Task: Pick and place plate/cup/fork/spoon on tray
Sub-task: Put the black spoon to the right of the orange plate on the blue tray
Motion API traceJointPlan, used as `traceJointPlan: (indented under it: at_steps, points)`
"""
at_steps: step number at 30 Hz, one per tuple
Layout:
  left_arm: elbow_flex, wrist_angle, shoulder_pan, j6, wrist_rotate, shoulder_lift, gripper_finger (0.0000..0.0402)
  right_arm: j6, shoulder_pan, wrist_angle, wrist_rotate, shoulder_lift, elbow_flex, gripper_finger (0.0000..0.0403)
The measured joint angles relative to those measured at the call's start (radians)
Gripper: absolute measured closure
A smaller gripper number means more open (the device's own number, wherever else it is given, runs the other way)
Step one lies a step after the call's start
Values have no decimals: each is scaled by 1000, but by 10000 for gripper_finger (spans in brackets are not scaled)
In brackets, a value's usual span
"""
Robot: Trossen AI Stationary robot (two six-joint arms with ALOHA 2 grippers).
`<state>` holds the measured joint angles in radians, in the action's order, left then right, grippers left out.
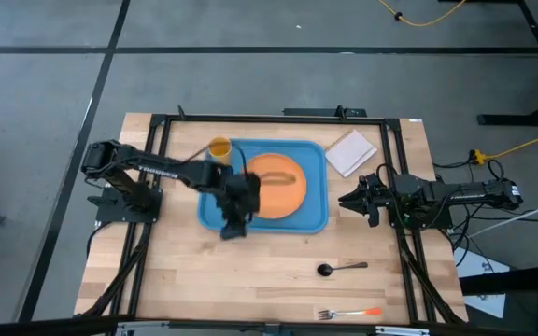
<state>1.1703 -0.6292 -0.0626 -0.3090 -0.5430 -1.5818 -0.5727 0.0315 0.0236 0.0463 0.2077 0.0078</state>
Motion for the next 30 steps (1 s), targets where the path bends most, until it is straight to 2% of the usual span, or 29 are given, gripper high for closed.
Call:
traceJointPlan:
  at_steps: [5,11,19,25,30]
  points:
    - [0,-134,-128,-25,142,0,354,-3,0,0,0,0,0,293]
    - [0,-288,-220,-54,176,0,354,-28,0,0,-1,0,0,293]
    - [0,-334,-249,-123,205,0,354,-27,0,0,-1,0,0,293]
    - [0,-331,-253,-278,206,-1,354,-29,0,0,-1,0,0,293]
    - [0,-331,-260,-317,221,-1,354,-29,0,0,-1,0,0,293]
